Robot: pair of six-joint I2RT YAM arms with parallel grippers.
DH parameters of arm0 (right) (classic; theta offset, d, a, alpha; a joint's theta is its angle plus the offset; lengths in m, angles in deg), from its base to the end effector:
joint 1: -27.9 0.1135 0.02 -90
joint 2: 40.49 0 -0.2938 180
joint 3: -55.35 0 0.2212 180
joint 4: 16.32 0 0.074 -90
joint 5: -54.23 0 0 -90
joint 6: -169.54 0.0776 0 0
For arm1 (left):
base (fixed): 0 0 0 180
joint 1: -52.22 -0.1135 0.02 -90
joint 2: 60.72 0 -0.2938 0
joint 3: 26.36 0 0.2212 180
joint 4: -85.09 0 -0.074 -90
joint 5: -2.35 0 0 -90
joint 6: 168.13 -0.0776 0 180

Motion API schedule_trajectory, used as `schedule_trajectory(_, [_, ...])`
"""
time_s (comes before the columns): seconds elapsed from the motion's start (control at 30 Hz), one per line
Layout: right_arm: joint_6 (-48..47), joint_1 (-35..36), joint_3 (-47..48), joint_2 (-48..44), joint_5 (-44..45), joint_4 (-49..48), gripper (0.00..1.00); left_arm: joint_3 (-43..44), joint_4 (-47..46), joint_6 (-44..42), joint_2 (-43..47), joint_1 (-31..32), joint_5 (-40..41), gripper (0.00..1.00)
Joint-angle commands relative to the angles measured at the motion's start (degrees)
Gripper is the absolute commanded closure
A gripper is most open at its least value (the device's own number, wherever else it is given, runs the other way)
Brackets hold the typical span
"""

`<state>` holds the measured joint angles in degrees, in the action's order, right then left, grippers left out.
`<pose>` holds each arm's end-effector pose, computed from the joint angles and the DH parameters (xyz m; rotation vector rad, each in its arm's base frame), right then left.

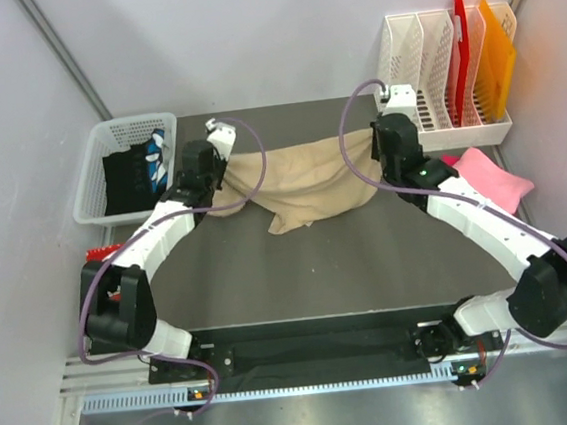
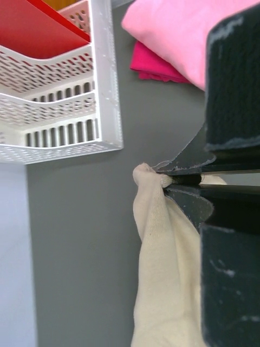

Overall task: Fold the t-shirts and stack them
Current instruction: Flatten the tshirt out

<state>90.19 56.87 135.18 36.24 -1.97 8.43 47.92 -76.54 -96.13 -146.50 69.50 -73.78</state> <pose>0.2853 0.1086 0.3603 0.0820 1.8819 -0.1028 0.3346 -0.0846 0.2880 0.4909 2.0273 0.2607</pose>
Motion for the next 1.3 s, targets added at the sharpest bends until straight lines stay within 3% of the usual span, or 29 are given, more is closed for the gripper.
schedule_trajectory(0.0, [-1.2, 0.2, 4.6, -6.5, 2.7, -4.1, 1.0, 6.1, -3.4, 3.8, 6.0, -0.3, 1.8, 1.0])
schedule_trajectory(0.23, [3.0, 5.7, -4.9, -19.1, 0.7, 4.1, 1.0, -9.3, 4.3, 1.0, 23.4, 0.0, -7.9, 1.0])
schedule_trajectory(0.4, [13.8, 13.0, -19.7, -30.4, -4.8, 9.4, 0.98, -20.3, 19.0, -6.3, 35.1, 0.1, -13.5, 0.94])
schedule_trajectory(0.43, [15.3, 15.4, -22.0, -31.6, -7.4, 9.5, 0.94, -21.4, 21.0, -7.5, 36.3, 0.1, -14.4, 0.93])
schedule_trajectory(0.47, [17.7, 16.6, -25.9, -33.6, -8.6, 10.0, 0.8, -22.2, 23.0, -8.7, 38.4, 0.1, -17.3, 0.9])
schedule_trajectory(0.5, [19.4, 17.9, -27.3, -34.5, -9.5, 11.2, 0.78, -23.2, 27.6, -11.2, 39.3, 0.1, -18.2, 0.86])
schedule_trajectory(0.53, [20.5, 20.5, -28.8, -35.4, -10.6, 11.5, 0.75, -23.3, 29.6, -12.2, 40.2, 0.1, -18.8, 0.75])
schedule_trajectory(0.57, [22.5, 21.9, -31.2, -37.4, -11.6, 11.7, 0.65, -23.3, 31.1, -13.1, 41.0, 0.1, -19.4, 0.71])
schedule_trajectory(0.73, [26.2, 28.8, -30.0, -43.0, -8.2, 14.5, 0.57, -19.3, 32.4, -13.1, 45.1, 0.0, -19.4, 0.62])
schedule_trajectory(0.77, [25.2, 28.9, -28.9, -43.2, -6.1, 14.3, 0.52, -18.2, 31.7, -12.3, 44.8, 0.0, -19.3, 0.53])
schedule_trajectory(0.8, [24.2, 28.9, -28.2, -42.6, -3.3, 13.2, 0.5, -16.5, 30.9, -10.8, 44.5, 0.0, -19.4, 0.51])
schedule_trajectory(0.83, [23.0, 28.8, -27.7, -41.3, 3.7, 12.2, 0.48, -16.0, 30.0, -10.3, 43.9, 0.0, -19.7, 0.49])
schedule_trajectory(0.93, [16.2, 25.8, -23.5, -29.0, 10.1, 5.3, 0.43, -15.0, 25.6, -7.4, 39.8, 0.0, -20.7, 0.44])
schedule_trajectory(1.03, [10.7, 21.7, -14.9, -9.5, 4.7, -1.4, 0.44, -15.5, 20.4, -4.0, 33.8, 0.0, -17.0, 0.51])
schedule_trajectory(1.13, [8.6, 18.3, -3.5, 12.2, 1.6, -1.7, 0.44, -18.6, 12.2, -3.4, 28.8, -0.1, -11.2, 0.56])
schedule_trajectory(1.27, [8.6, 13.4, 2.5, 20.0, -5.7, -5.4, 0.43, -21.5, 2.9, -3.6, 20.9, -1.1, -3.2, 0.59])
